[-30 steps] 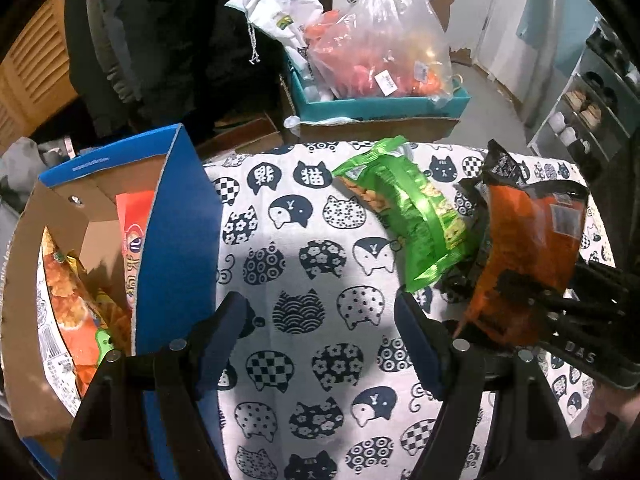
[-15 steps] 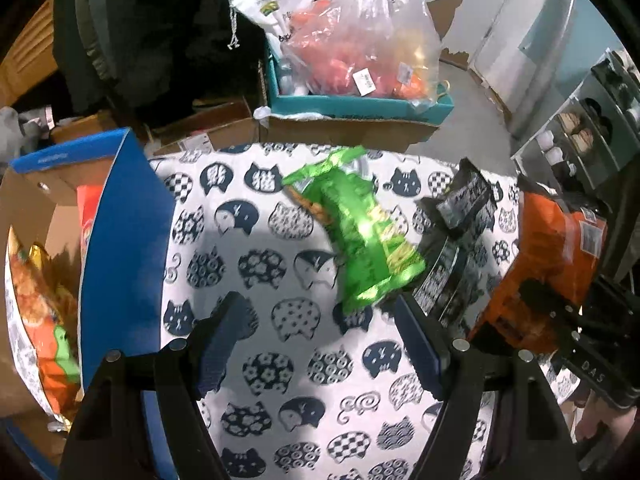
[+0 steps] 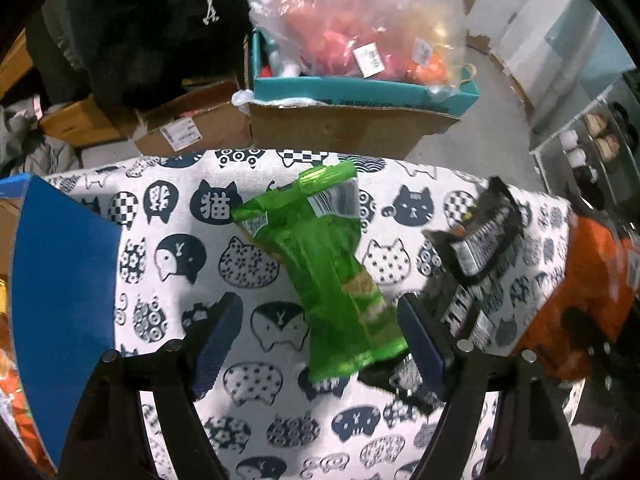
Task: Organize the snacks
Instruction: 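Grasp the green snack bag with the left tool while the right tool lifts the orange bag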
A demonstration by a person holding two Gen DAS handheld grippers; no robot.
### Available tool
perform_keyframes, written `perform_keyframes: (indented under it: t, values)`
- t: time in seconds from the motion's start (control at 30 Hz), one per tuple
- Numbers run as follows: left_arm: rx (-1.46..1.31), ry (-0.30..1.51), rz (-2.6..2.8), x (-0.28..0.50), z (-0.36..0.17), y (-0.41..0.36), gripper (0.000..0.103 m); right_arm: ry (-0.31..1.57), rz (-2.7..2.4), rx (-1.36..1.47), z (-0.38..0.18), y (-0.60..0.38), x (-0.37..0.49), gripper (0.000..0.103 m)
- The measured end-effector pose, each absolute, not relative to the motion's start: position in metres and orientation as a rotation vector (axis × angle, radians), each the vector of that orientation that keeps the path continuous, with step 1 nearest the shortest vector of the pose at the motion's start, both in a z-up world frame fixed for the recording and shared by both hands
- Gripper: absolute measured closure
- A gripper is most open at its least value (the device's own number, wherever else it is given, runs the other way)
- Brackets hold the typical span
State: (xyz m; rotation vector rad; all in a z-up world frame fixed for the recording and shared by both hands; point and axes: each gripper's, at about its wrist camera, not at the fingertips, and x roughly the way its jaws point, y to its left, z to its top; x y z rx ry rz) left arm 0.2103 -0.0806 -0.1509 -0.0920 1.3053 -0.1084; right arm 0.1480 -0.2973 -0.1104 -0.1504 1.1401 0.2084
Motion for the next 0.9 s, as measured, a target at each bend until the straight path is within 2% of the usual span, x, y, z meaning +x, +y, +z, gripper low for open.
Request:
perform_keyframes:
  t: [0.27,0.33,0.37,0.4,0.9]
  values:
    - [-0.121,1.337,-0.090,0.229,-0.173,-0.086,0.022,1.153,0.221,-0.075,-0.126,-0.301,0.164,0.058]
    - [-0.123,1.329,-0.108,0.231,-0.176,-0.088,0.033,1.160,0.223,-0.073,-0.131,-0.300,0.167,0.058]
    - [-0.118,1.330,-0.113,0.231,-0.178,-0.089,0.052,1.164,0.225,-0.074,-0.133,-0.300,0.168,0.058]
    - [-0.111,1.340,-0.124,0.231,-0.180,-0.090,0.063,1.165,0.225,-0.074,-0.135,-0.299,0.169,0.058]
    - [0.051,1.238,-0.131,0.200,-0.151,-0.071,0.067,1.121,0.210,-0.015,-0.117,-0.298,0.166,0.058]
